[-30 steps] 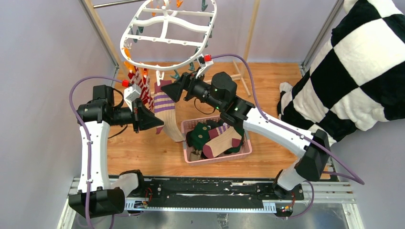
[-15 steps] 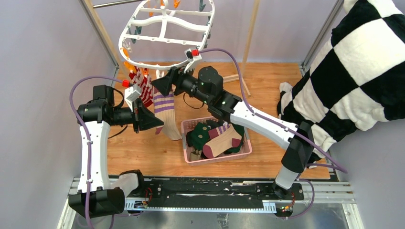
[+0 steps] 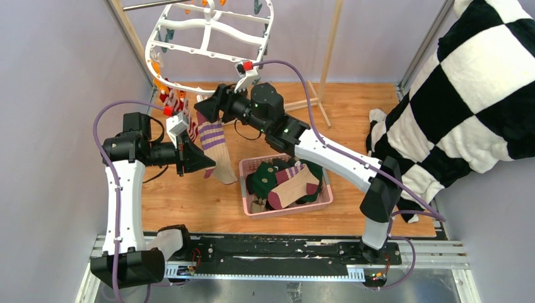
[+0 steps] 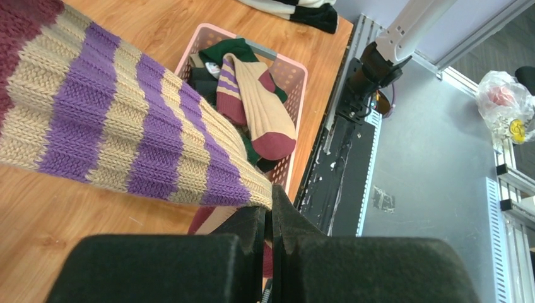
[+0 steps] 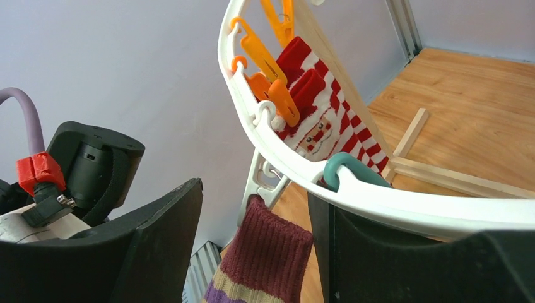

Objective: Remove the socks clipped to the hanger
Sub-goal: Remove the sock from the hanger.

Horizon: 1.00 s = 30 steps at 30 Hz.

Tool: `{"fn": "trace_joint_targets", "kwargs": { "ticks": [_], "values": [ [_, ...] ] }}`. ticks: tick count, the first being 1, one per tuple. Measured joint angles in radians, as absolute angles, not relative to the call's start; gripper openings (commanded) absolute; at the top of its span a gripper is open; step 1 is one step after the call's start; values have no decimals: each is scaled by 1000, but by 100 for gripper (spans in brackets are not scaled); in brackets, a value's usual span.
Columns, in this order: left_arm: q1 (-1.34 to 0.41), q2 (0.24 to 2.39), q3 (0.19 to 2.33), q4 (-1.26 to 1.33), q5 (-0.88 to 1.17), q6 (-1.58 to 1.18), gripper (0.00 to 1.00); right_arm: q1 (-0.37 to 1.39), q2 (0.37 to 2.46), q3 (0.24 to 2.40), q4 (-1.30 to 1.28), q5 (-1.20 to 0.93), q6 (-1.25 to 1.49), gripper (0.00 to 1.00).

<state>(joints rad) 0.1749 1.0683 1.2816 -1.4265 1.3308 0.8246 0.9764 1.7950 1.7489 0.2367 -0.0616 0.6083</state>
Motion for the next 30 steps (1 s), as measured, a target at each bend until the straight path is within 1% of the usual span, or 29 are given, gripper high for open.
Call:
{"fn": "trace_joint_targets", "kwargs": {
  "ticks": [10,16,22,26,30],
  "values": [
    [175,1068,1283,-1425,1324,831,0,976,1832,1824,191,-78,628,66],
    [167,1069,1297,-1423,1324,831,0,984,1842,1827,166,-31,608,73],
    [147,1081,1313,-1425,1327,836,0,1011,1776,1697,226,93,536,79],
    [140,1099,1315,-1427,1338,845,0,1052,1702,1578,298,185,463,78],
    [131,1110,1314,-1427,1340,860,0,1075,1664,1547,355,228,424,76]
  ]
}}
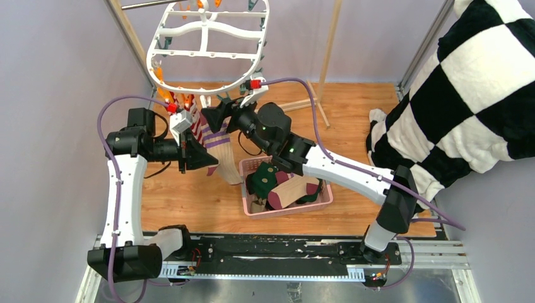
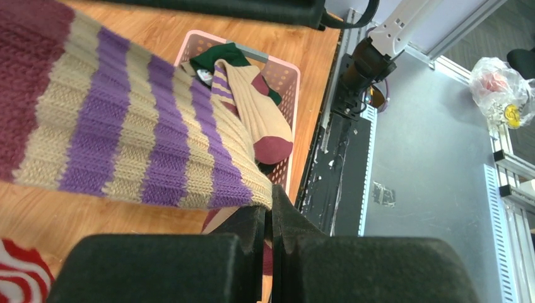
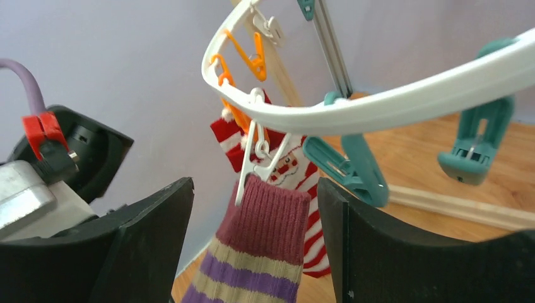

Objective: Remove the socks clipped to the hanger
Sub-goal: Remove the sock from the hanger.

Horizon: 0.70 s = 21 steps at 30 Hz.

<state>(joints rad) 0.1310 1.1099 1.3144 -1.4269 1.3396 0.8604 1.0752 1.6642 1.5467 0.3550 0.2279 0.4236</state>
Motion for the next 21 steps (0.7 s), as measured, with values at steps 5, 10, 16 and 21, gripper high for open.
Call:
{"fn": "trace_joint_targets", "kwargs": {
  "ticks": [5,10,16,21],
  "values": [
    [118,1113,1314,-1427,1339,869,0,1076,1682,1583,380,240,421,75],
    [114,1113,1314,-1427,1338,879,0,1076,1720,1633,365,238,434,74],
    [113,1113,1314,-1427,1338,884,0,1076,1720,1632,339,238,462,68],
    [108,1113,1314,-1427,1338,886,0,1076,1720,1628,328,236,489,64]
  ]
}}
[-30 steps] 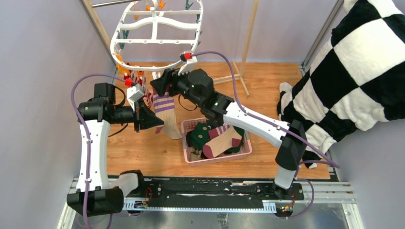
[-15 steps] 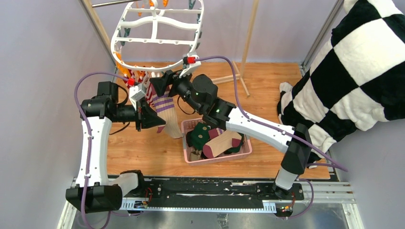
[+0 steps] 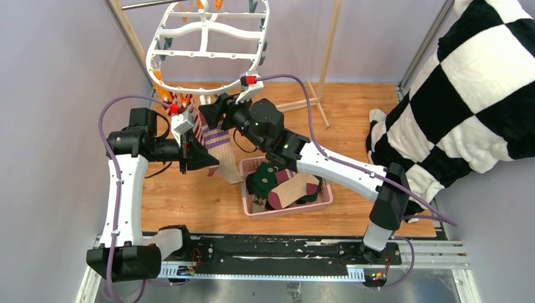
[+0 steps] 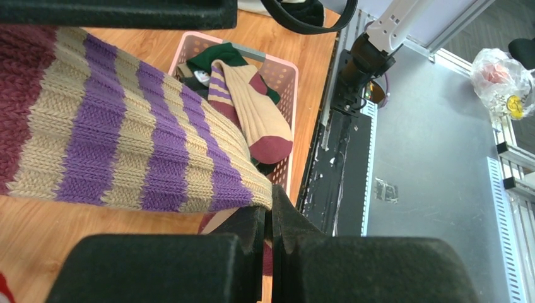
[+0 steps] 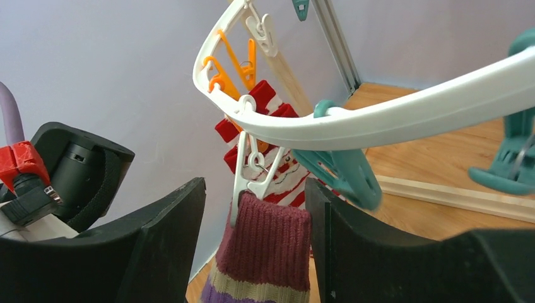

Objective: Remove the socks clipped to the hanger
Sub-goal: Remove the sock from the hanger, then place the sock in the bin.

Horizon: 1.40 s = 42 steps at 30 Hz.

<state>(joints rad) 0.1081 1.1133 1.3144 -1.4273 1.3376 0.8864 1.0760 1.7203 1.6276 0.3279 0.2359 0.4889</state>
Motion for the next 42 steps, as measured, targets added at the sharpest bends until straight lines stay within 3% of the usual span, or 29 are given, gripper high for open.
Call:
{"fn": "trace_joint_targets", "kwargs": {
  "ticks": [8,18,25,29,31,36,42],
  "values": [
    [107,1113,1319,-1428,1330,884,0,1076,1803,1722,309,229,496,60],
    [103,1110,1324,-1428,1314,882,0,1053,1849,1794,299,223,499,36],
    [103,1109,1324,-1429,1308,883,0,1025,1850,1802,300,173,539,10],
    [102,1104,1314,-1430,1301,883,0,1013,1850,1802,302,143,554,6],
    [102,1100,1297,-1431,1296,884,0,1007,1850,1802,308,125,560,13],
    [102,1081,1263,-1433,1284,886,0,994,1843,1774,355,68,569,63],
    [102,1058,1262,-1436,1278,884,0,971,1735,1509,497,-69,548,95]
  ]
}}
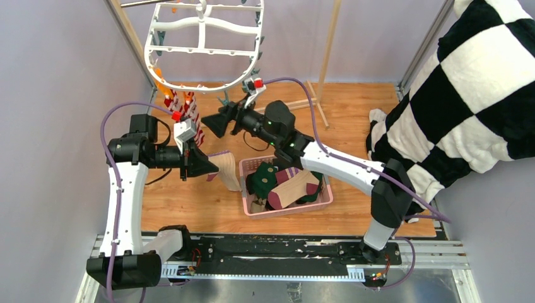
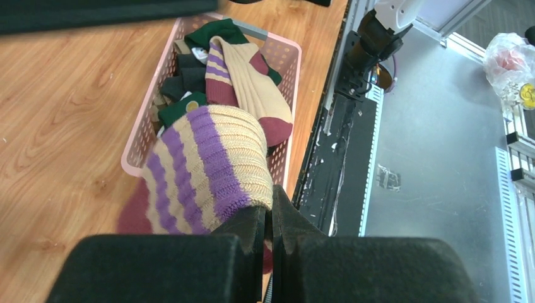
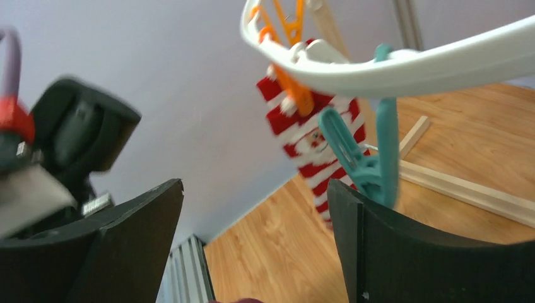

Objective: Remove the socks clipped to the hanger
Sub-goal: Place the sock in the bin.

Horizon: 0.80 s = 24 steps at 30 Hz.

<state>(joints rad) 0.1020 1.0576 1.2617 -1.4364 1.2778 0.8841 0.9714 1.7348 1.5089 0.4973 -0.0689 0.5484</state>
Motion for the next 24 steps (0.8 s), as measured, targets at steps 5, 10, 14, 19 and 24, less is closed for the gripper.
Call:
{"fn": "trace_joint_targets", "kwargs": {
  "ticks": [5,10,14,19,24],
  "values": [
    [102,1056,1262,-1438,1279,883,0,919,1612,1269,662,-315,529,97],
    [102,1056,1258,-1437,1284,877,0,887,1500,1122,735,-527,432,98],
    [102,1058,1248,-1438,1292,863,0,888,1472,1082,739,-649,308,99],
    [101,1059,1247,-1438,1294,852,0,893,1480,1089,701,-733,163,97],
    [101,1059,1247,-1438,1294,842,0,915,1524,1124,641,-787,76,88]
  ]
}}
